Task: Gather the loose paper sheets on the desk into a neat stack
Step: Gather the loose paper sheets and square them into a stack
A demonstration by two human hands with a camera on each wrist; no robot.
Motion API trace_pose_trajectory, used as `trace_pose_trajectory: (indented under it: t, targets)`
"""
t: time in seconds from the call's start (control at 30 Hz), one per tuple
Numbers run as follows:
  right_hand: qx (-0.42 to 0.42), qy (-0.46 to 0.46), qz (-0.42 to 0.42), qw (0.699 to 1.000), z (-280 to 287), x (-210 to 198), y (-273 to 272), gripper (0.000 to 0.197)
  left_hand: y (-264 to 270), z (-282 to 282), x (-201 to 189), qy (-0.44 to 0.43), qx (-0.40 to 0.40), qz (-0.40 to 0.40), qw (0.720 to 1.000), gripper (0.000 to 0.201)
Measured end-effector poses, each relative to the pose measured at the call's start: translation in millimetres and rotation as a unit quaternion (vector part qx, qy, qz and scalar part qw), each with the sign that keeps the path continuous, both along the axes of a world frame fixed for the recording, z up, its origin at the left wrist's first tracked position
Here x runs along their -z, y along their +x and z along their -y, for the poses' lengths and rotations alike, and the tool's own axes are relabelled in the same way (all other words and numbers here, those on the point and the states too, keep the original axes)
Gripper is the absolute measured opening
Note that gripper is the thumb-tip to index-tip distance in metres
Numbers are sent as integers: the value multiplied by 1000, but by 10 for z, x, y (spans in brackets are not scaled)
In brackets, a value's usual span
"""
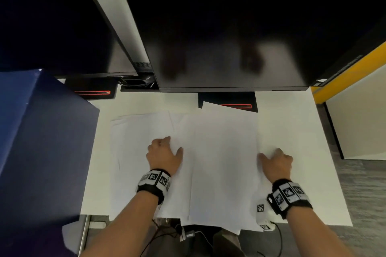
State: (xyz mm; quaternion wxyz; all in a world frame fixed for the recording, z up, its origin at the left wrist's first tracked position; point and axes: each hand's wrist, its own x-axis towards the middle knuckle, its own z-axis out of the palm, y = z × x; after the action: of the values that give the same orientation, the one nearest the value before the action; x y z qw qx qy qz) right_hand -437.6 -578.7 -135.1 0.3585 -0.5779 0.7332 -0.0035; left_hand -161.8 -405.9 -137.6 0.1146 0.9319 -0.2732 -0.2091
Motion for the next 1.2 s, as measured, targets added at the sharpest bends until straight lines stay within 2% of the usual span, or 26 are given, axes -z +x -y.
trace_pose_trajectory:
  t: [0.07, 0.1, 0.23, 0.27, 0.33, 0.43, 0.5, 0.6, 0.67, 0.7, 0.8, 0.87, 0.93, 1.0, 1.07, 1.1, 1.13, 1.2]
  targets:
    - [-5, 14, -2, 1000, -108, 0, -55, 64, 109, -171, 42, 7, -80, 25, 996, 67]
    - [-17, 15, 4, 1000, -158, 1, -22, 64, 119, -215, 61, 12, -86, 31, 996, 67]
    - [-83, 11, 28, 996, -311, 17, 266, 62, 6, -175, 99, -3, 29, 15, 999, 57]
    - [-93, 10, 23, 995, -336, 15, 331, 63, 15, -169, 90, -10, 36, 12, 999, 56]
    - [-104, 9, 7, 995, -363, 7, 398, 66, 125, -221, 51, -20, -43, 26, 999, 60]
    - [-99, 10, -6, 995, -383, 9, 384, 70, 424, -466, -10, 7, -251, 10, 968, 90]
    - [-79, 12, -12, 997, -381, 23, 339, 72, 558, -595, -20, 31, -285, -25, 958, 108]
    - [-64, 23, -8, 998, -404, 21, 332, 78, 618, -651, 8, 12, -293, -73, 953, 115]
    - [-77, 22, -4, 997, -437, 11, 375, 79, 587, -627, -18, -23, -308, -121, 943, 104]
    - [-89, 19, -4, 996, -457, 13, 402, 77, 561, -607, -42, -30, -295, -139, 945, 92]
    - [-119, 18, -10, 993, -538, -1, 483, 72, 445, -552, -186, -56, -193, -164, 966, 47]
    - [-146, 12, -26, 989, -592, -12, 503, 70, 397, -529, -368, -102, -160, -171, 967, 34]
    - [-171, 6, -40, 984, -621, -16, 492, 69, 429, -523, -693, -147, -143, -129, 970, 31]
    - [-182, 3, -54, 982, -638, -52, 479, 71, 531, -572, -1072, -172, -114, -53, 977, 26]
    - [-190, -17, -77, 979, -658, -111, 514, 81, 640, -654, -1462, -203, -90, 4, 975, 21]
    - [-195, -40, -60, 978, -671, -171, 559, 88, 683, -691, -1622, -221, -84, 12, 972, 18]
    - [-191, -63, -3, 979, -681, -248, 624, 95, 705, -703, -1751, -238, -79, 8, 968, 15]
    - [-156, -48, 209, 964, -704, -485, 804, 104, 699, -643, -1838, -259, -75, -34, 962, 13]
